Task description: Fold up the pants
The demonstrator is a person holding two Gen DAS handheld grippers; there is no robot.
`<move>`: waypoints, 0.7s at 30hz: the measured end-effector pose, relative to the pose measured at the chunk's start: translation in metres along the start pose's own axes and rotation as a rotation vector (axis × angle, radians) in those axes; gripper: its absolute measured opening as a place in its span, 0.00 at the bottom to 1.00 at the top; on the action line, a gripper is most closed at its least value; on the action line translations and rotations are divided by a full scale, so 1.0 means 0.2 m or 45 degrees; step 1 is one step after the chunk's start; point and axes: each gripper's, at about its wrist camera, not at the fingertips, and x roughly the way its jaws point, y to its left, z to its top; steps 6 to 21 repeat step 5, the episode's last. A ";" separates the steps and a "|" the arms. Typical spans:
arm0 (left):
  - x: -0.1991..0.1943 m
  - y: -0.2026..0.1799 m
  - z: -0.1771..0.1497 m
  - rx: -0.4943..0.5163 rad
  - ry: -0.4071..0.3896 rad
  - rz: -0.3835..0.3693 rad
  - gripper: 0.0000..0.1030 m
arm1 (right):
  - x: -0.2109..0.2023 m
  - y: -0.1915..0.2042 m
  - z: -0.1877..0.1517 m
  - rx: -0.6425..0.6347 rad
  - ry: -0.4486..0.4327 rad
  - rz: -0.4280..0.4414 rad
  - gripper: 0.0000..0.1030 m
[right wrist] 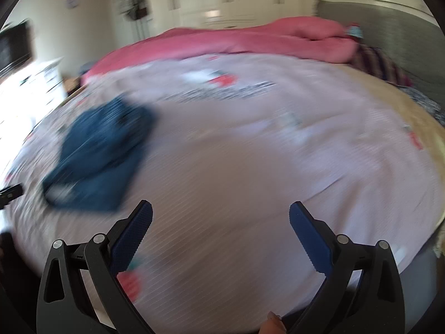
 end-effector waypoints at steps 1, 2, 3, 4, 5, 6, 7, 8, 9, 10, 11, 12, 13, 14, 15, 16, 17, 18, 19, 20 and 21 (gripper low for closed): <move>0.09 0.10 0.08 -0.016 0.009 0.107 0.91 | 0.05 -0.10 0.08 0.013 -0.005 -0.069 0.96; 0.17 0.19 0.14 -0.031 0.023 0.170 0.91 | 0.11 -0.20 0.16 0.025 -0.008 -0.155 0.96; 0.25 0.27 0.20 -0.050 0.050 0.205 0.91 | 0.20 -0.33 0.26 0.058 0.002 -0.238 0.96; 0.37 0.38 0.28 -0.091 0.082 0.278 0.91 | 0.27 -0.41 0.32 0.084 0.037 -0.283 0.96; 0.44 0.44 0.34 -0.103 0.092 0.333 0.91 | 0.38 -0.53 0.39 0.130 0.104 -0.329 0.96; 0.44 0.44 0.34 -0.103 0.092 0.333 0.91 | 0.38 -0.53 0.39 0.130 0.104 -0.329 0.96; 0.44 0.44 0.34 -0.103 0.092 0.333 0.91 | 0.38 -0.53 0.39 0.130 0.104 -0.329 0.96; 0.44 0.44 0.34 -0.103 0.092 0.333 0.91 | 0.38 -0.53 0.39 0.130 0.104 -0.329 0.96; 0.44 0.44 0.34 -0.103 0.092 0.333 0.91 | 0.38 -0.53 0.39 0.130 0.104 -0.329 0.96; 0.44 0.44 0.34 -0.103 0.092 0.333 0.91 | 0.38 -0.53 0.39 0.130 0.104 -0.329 0.96; 0.44 0.44 0.34 -0.103 0.092 0.333 0.91 | 0.38 -0.53 0.39 0.130 0.104 -0.329 0.96; 0.44 0.44 0.34 -0.103 0.092 0.333 0.91 | 0.38 -0.53 0.39 0.130 0.104 -0.329 0.96; 0.44 0.44 0.34 -0.103 0.092 0.333 0.91 | 0.38 -0.53 0.39 0.130 0.104 -0.329 0.96; 0.44 0.44 0.34 -0.103 0.092 0.333 0.91 | 0.38 -0.53 0.39 0.130 0.104 -0.329 0.96; 0.44 0.44 0.34 -0.103 0.092 0.333 0.91 | 0.38 -0.53 0.39 0.130 0.104 -0.329 0.96; 0.44 0.44 0.34 -0.103 0.092 0.333 0.91 | 0.38 -0.53 0.39 0.130 0.104 -0.329 0.96; 0.44 0.44 0.34 -0.103 0.092 0.333 0.91 | 0.38 -0.53 0.39 0.130 0.104 -0.329 0.96; 0.44 0.44 0.34 -0.103 0.092 0.333 0.91 | 0.38 -0.53 0.39 0.130 0.104 -0.329 0.96; 0.44 0.44 0.34 -0.103 0.092 0.333 0.91 | 0.38 -0.53 0.39 0.130 0.104 -0.329 0.96; 0.44 0.44 0.34 -0.103 0.092 0.333 0.91 | 0.38 -0.53 0.39 0.130 0.104 -0.329 0.96; 0.44 0.44 0.34 -0.103 0.092 0.333 0.91 | 0.38 -0.53 0.39 0.130 0.104 -0.329 0.96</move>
